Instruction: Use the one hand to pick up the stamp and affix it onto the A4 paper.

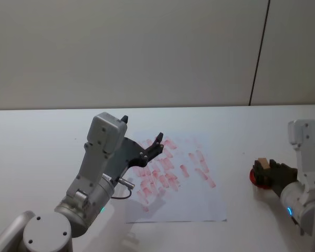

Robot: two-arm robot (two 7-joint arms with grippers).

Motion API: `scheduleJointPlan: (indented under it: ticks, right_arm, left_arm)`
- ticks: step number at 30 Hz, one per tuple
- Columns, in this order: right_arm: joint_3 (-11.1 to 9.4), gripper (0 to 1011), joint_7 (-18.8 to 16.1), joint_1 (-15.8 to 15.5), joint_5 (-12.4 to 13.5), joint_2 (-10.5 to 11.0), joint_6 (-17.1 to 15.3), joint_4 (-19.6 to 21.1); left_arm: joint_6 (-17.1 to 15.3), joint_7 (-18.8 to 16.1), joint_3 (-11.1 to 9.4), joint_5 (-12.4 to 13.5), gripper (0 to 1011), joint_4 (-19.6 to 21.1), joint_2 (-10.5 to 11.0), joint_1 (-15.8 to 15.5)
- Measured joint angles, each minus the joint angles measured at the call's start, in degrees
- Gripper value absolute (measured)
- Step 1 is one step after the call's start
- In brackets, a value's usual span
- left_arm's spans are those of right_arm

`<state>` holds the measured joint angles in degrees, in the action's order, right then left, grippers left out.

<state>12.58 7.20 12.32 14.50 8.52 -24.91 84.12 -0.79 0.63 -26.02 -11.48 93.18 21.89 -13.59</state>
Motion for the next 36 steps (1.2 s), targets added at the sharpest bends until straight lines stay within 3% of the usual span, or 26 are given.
scheduleJointPlan:
  ticks: [5,7,22,36]
  right_arm:
    - [-0.09,235,0.45,0.17,0.02,-0.23,-0.81,-0.21]
    - [-0.16,218,0.74,0.19,0.15,-0.35,-1.26,-0.24]
    - [-0.70,219,2.00,0.11,1.30,-0.87,-3.47,-0.25]
    - [-0.90,218,1.51,-0.35,0.53,-0.89,-2.99,1.10]
  left_arm:
    - [0.00,0.00,0.00,0.00,993,0.00,0.00,0.00]
    - [0.00,0.00,0.00,0.00,993,0.00,0.00,0.00]
    - [0.00,0.00,0.00,0.00,993,0.00,0.00,0.00]
    - [0.00,0.00,0.00,0.00,993,0.00,0.00,0.00]
